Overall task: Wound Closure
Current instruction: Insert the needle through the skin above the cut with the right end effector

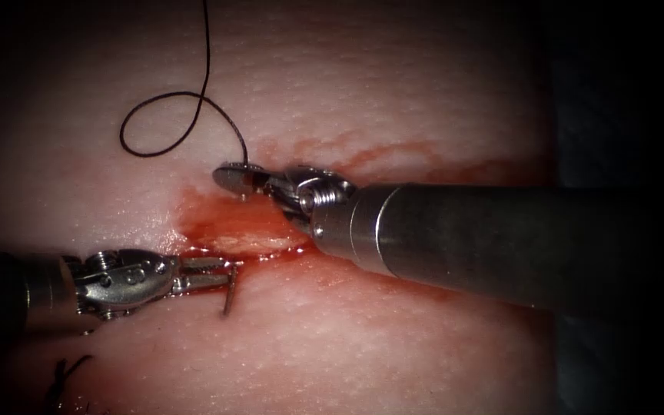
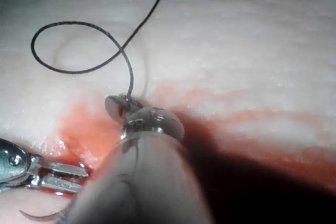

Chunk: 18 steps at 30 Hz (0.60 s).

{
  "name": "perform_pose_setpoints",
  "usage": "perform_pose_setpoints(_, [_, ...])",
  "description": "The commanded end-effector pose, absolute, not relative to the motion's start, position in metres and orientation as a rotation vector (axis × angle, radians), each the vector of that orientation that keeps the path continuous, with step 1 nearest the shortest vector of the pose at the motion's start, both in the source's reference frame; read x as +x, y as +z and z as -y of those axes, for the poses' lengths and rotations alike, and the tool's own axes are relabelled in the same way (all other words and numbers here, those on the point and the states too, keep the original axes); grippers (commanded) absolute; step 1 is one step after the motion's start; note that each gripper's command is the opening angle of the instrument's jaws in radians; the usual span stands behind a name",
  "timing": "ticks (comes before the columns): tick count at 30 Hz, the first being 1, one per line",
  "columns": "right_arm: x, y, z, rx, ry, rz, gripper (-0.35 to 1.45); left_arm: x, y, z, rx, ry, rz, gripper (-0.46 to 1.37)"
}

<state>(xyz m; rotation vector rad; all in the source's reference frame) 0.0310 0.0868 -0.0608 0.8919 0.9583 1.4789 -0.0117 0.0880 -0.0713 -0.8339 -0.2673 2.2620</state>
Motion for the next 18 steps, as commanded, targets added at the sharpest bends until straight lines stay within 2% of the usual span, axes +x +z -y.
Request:
perform_pose_setpoints(1, [0.0310, -0.0609, -0.0868, 0.888, 1.478, -0.952, -0.35, -0.0117, -0.0713, -0.0880, -0.834, 2.263, 0.266, 0.02])
perform_pose_setpoints(18, [0.0308, -0.0608, -0.0877, 0.892, 1.473, -0.981, -0.35, -0.0117, -0.0714, -0.0880, -0.834, 2.262, 0.267, 0.02])
